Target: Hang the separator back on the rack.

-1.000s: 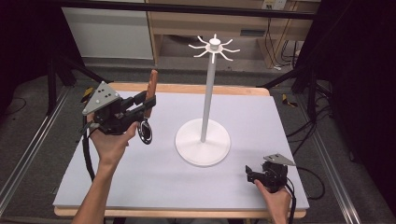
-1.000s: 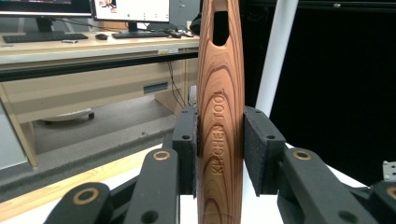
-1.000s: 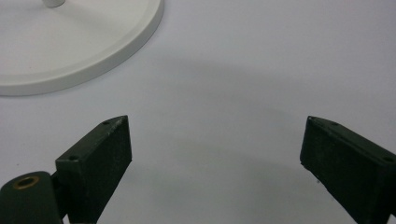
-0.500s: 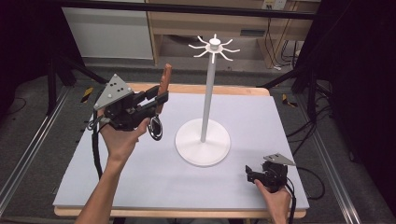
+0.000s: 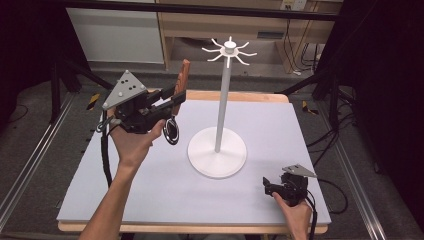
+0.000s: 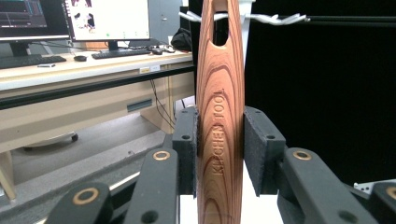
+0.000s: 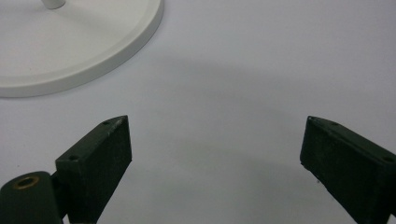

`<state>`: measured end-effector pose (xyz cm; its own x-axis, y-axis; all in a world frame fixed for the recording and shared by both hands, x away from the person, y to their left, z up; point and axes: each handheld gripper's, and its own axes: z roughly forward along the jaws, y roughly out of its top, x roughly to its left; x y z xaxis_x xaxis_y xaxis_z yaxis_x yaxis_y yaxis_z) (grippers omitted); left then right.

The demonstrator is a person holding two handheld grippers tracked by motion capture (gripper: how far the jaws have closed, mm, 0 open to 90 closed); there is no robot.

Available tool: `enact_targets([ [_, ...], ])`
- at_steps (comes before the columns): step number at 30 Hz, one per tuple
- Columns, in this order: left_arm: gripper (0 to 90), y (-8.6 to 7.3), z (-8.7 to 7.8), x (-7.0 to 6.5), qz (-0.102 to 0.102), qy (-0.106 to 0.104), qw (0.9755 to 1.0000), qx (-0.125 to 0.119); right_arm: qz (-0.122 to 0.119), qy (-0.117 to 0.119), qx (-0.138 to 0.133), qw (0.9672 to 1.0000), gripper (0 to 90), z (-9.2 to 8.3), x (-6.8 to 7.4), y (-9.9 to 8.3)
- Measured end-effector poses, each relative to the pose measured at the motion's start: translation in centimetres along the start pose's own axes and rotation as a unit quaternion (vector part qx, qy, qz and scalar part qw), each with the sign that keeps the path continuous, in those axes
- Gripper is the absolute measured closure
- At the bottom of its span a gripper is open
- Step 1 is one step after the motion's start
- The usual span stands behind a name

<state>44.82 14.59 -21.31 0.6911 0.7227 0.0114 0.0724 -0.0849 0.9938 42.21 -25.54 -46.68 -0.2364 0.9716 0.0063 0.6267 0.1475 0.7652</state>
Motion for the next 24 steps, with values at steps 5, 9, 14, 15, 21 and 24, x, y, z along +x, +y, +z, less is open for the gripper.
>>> enact_targets([
  [5, 67.5, 0.6, 0.3, -0.2, 0.002, -0.002, 1.0, -0.003, 0.001, 0.001, 0.001, 1.0, 9.3, 0.0, 0.0, 0.0],
  [9, 67.5, 1.0, 0.6, -0.4, 0.003, -0.005, 1.0, -0.006, 0.002, 0.001, 0.001, 1.0, 9.4, 0.0, 0.0, 0.0],
  [14, 67.5, 1.6, 1.3, -0.7, 0.011, -0.005, 0.9999, -0.003, 0.003, 0.002, 0.001, 1.0, 9.4, 0.0, 0.0, 0.0],
  [15, 67.5, 1.6, 1.3, -0.7, 0.011, -0.005, 0.9999, -0.003, 0.002, 0.002, 0.001, 1.0, 9.3, 0.0, 0.0, 0.0],
  [21, 67.5, 2.0, 2.1, -1.2, 0.016, -0.003, 0.9999, 0.0, 0.003, 0.002, 0.001, 1.0, 9.4, 0.0, 0.0, 0.0],
  [24, 67.5, 2.0, 2.3, -1.2, 0.014, -0.003, 0.9999, 0.0, 0.003, 0.002, 0.001, 1.0, 9.4, 0.0, 0.0, 0.0],
])
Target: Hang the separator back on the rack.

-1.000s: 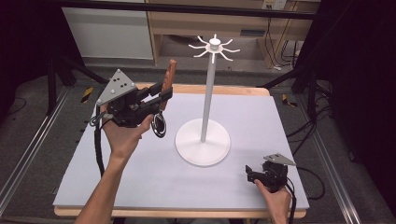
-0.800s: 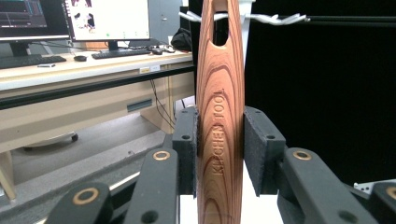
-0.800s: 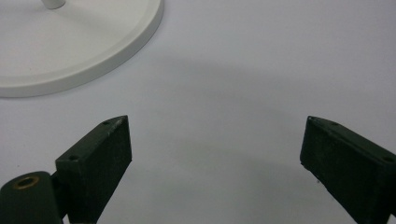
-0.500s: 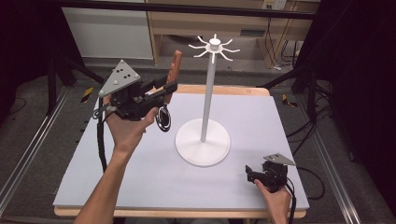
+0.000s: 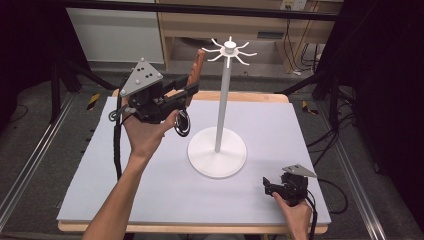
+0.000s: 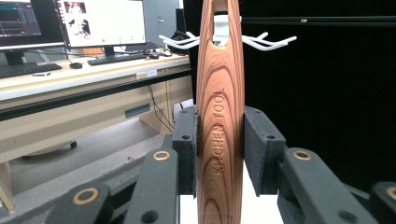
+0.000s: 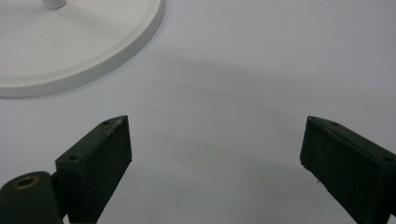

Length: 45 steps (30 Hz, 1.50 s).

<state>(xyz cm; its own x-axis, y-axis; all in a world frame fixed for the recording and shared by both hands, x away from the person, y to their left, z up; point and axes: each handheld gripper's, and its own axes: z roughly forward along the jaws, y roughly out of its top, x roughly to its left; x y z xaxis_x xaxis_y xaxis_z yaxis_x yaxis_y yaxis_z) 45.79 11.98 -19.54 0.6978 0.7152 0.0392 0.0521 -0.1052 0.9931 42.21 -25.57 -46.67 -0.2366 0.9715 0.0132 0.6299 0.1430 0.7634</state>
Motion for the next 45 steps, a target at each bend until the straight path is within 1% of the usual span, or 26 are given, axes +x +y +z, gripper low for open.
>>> enact_targets([
  [10, 67.5, -0.1, 1.0, -0.1, -0.001, -0.001, 1.0, 0.006, 0.002, 0.001, 0.0, 1.0, 9.3, 0.0, 0.0, 0.0],
  [13, 67.5, -0.1, 1.2, -0.2, 0.001, 0.001, 1.0, 0.008, 0.003, 0.0, 0.001, 1.0, 9.3, 0.0, -0.1, 0.0],
  [20, 67.5, 0.0, 1.9, -0.3, -0.003, 0.0, 0.9999, 0.011, 0.002, 0.0, 0.0, 1.0, 9.4, 0.0, -0.1, 0.0],
  [24, 67.5, -0.1, 2.3, -0.3, -0.001, 0.003, 0.9999, 0.014, 0.002, 0.001, 0.001, 1.0, 9.3, 0.0, 0.0, 0.0],
  [27, 67.5, -0.2, 2.5, -0.3, -0.007, 0.001, 0.9999, 0.014, 0.001, 0.002, 0.001, 1.0, 9.4, 0.0, 0.0, 0.0],
  [35, 67.5, -0.5, 3.5, -0.6, -0.006, -0.002, 0.9998, 0.019, 0.002, 0.002, 0.001, 1.0, 9.4, 0.0, -0.1, 0.0],
  [39, 67.5, -0.6, 3.7, -0.4, -0.011, -0.002, 0.9997, 0.019, 0.006, 0.001, 0.002, 1.0, 9.4, 0.0, 0.0, 0.0],
  [40, 67.5, -0.7, 3.8, -0.4, -0.012, -0.003, 0.9997, 0.019, 0.003, 0.001, 0.001, 1.0, 9.4, 0.0, -0.1, 0.0],
  [45, 67.4, -0.9, 4.1, -0.6, -0.009, -0.002, 0.9998, 0.02, 0.003, 0.002, 0.002, 1.0, 9.4, 0.0, 0.0, 0.0],
])
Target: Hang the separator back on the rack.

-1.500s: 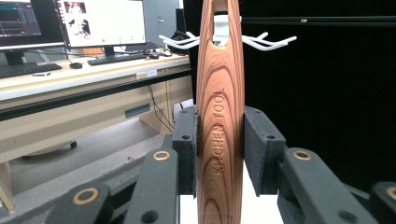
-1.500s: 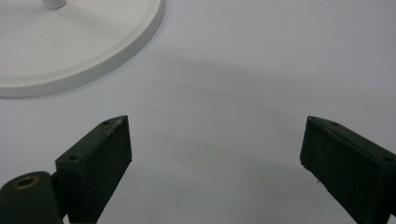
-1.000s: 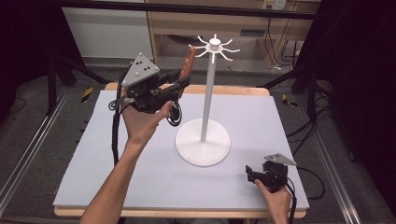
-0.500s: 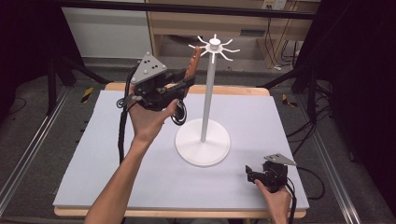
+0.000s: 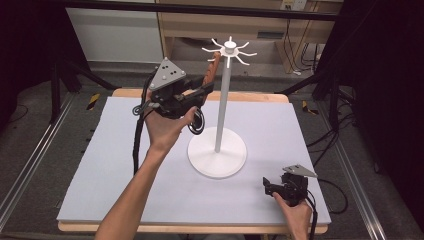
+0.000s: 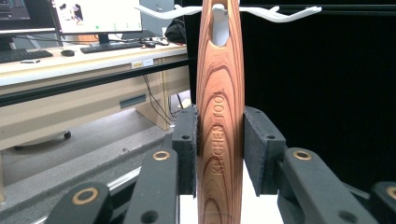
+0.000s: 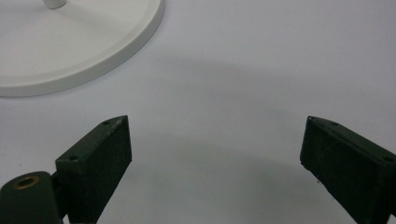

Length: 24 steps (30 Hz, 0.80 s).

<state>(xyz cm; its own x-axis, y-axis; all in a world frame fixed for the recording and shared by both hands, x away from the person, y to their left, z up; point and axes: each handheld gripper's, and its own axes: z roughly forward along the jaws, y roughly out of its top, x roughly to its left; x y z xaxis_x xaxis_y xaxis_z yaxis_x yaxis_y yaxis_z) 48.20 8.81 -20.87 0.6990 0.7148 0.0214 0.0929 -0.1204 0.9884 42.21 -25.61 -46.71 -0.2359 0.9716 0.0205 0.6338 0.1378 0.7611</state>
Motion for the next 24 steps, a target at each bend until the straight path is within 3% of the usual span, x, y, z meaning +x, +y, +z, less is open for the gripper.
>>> enact_targets([
  [8, 67.3, -0.5, 0.16, 0.01, -0.005, 0.0, 1.0, -0.001, -0.001, 0.0, 0.002, 1.0, 9.3, 0.09, 0.02, 0.0],
  [24, 67.0, -0.93, 0.26, -0.01, 0.008, 0.006, 0.9999, -0.005, -0.003, 0.001, 0.004, 1.0, 9.4, 0.24, 0.0, -0.02],
])
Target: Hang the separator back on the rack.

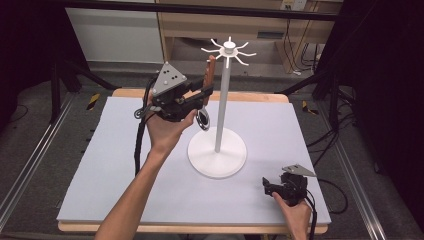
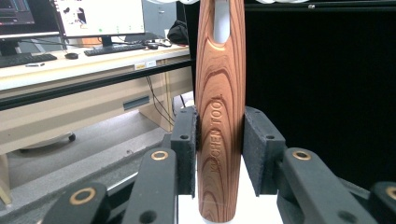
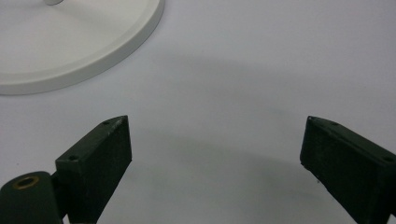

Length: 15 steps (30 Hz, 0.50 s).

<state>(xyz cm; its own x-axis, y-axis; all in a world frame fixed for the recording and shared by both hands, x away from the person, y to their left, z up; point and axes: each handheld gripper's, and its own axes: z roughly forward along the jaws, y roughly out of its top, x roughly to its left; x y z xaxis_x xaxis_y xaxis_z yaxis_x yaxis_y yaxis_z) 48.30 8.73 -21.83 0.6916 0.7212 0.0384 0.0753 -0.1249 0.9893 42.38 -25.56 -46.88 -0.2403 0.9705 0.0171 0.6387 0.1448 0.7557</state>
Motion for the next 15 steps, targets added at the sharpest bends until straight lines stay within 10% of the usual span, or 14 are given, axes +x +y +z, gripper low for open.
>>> enact_targets([
  [15, 53.5, -0.9, -1.3, 0.4, 0.008, -0.005, 0.9998, 0.018, 0.004, -0.002, 0.001, 1.0, 9.3, 0.0, 0.0, 0.0],
])
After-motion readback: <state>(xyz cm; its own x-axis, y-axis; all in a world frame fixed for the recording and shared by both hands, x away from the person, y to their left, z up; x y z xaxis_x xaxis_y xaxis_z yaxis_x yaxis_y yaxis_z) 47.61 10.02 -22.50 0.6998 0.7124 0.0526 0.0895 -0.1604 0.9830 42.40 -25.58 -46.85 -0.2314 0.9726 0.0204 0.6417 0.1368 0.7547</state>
